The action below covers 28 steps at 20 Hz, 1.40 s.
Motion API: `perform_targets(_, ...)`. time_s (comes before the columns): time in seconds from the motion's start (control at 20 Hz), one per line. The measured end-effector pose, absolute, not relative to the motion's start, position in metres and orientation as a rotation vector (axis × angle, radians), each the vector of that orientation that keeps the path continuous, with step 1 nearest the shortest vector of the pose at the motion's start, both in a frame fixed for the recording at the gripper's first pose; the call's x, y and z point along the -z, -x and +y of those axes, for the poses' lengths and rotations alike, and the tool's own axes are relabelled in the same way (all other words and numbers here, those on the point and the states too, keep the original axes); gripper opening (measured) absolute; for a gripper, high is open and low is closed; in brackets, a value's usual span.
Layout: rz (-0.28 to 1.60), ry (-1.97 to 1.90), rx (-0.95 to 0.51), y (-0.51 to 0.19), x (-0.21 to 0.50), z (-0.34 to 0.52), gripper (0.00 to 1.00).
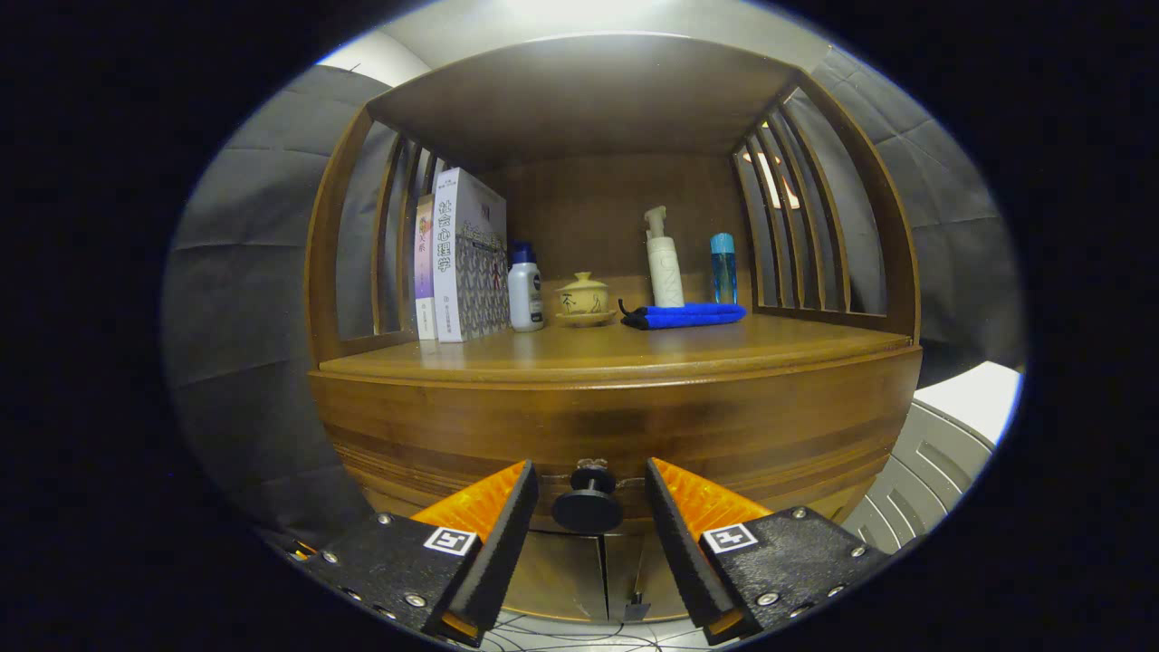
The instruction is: Pull open the drawer, take out the items inside it, and place them on the countertop above the cabinet.
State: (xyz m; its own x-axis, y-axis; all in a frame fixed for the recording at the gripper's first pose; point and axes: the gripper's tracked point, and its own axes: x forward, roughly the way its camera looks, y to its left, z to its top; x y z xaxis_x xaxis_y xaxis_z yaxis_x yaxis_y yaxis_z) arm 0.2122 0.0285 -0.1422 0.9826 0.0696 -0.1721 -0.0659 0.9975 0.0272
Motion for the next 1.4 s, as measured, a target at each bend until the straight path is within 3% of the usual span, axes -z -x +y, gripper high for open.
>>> perform_targets(0.1,0.190,-0.039,-0.060,-0.210,0.147,0.029,0.72)
perform_targets(0.35,0.223,-0.078,-0.069,-0.208,0.153,0.032,0.52)
perform_targets(0.6,0.289,-0.119,-0.070,-0.216,0.167,0.034,0.51)
perform_targets(1.0,0.287,-0.084,-0.036,-0.210,0.166,0.033,0.34)
perform_targets(1.4,0.282,-0.060,-0.044,-0.154,0.166,0.035,0.33)
